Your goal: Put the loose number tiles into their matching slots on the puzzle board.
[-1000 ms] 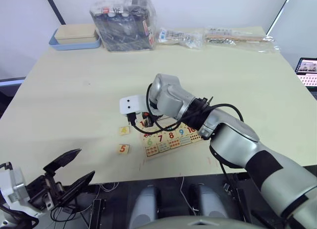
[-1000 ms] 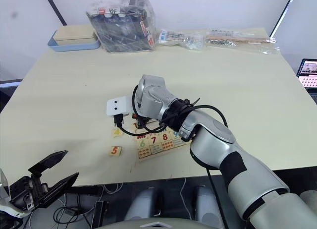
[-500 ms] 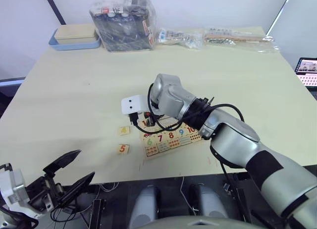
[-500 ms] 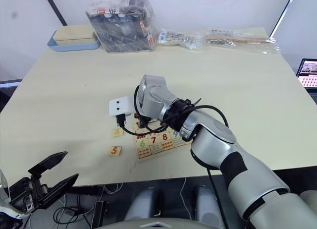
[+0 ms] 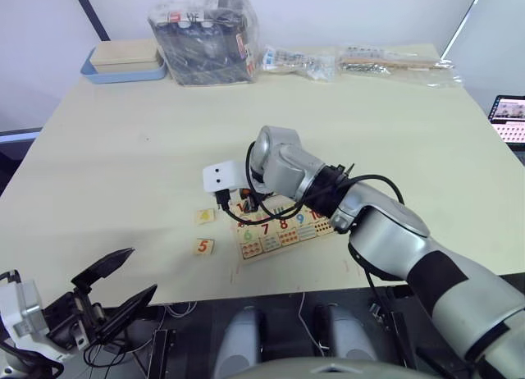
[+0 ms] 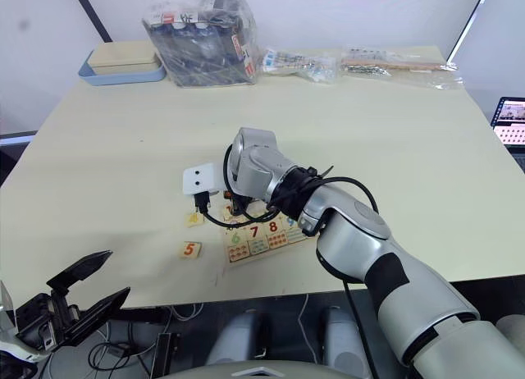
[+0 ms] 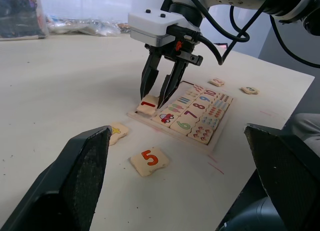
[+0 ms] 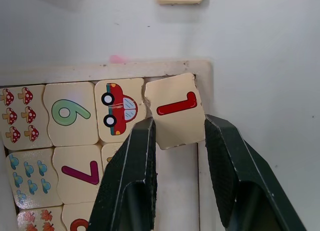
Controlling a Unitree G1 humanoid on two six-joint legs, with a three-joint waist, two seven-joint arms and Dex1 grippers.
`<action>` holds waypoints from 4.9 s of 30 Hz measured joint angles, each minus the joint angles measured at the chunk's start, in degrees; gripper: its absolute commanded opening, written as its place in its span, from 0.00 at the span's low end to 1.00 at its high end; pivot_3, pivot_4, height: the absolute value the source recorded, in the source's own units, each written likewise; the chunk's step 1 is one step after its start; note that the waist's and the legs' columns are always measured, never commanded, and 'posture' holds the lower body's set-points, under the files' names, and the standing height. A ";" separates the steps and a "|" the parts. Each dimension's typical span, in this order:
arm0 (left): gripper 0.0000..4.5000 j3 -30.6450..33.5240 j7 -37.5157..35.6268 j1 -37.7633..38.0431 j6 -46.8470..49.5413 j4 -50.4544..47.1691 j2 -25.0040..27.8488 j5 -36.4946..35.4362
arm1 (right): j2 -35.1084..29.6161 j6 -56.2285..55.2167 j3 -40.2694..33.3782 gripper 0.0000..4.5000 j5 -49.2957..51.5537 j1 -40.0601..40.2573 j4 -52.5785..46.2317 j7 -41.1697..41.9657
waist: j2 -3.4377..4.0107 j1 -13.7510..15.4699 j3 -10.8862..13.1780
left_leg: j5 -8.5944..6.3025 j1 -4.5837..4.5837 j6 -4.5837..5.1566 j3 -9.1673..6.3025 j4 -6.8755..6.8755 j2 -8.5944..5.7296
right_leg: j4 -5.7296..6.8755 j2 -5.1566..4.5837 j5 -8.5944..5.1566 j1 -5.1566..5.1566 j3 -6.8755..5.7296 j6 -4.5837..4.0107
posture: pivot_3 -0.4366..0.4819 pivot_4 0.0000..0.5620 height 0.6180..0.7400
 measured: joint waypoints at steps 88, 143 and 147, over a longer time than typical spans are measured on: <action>1.00 0.16 -0.11 -1.61 1.27 2.22 3.56 -0.19 | -5.81 -21.19 -18.18 0.01 9.27 14.83 1.63 -10.17 | -0.01 0.02 -0.01 | 0.11 0.03 -0.17 0.03 0.01 -0.01 | 0.03 0.05 0.13 0.09 0.11 0.21 | 0.48 0.27 1.00; 1.00 -0.48 4.16 -0.91 1.84 -0.05 1.30 0.63 | -29.83 -17.59 -44.05 0.01 40.33 53.11 -44.57 -4.76 | -0.30 1.47 -0.18 | -0.04 0.13 0.10 0.08 0.02 -0.01 | -0.08 0.01 0.11 0.25 0.21 0.19 | 0.48 0.27 1.00; 1.00 -0.57 5.40 -0.79 1.80 -0.09 0.18 1.04 | -35.20 -17.39 -50.56 0.01 43.52 57.62 -45.89 -5.30 | -0.33 1.77 -0.20 | -0.06 0.23 0.14 0.14 0.04 0.01 | -0.06 0.04 -0.01 0.29 0.24 -0.01 | 0.48 0.27 1.00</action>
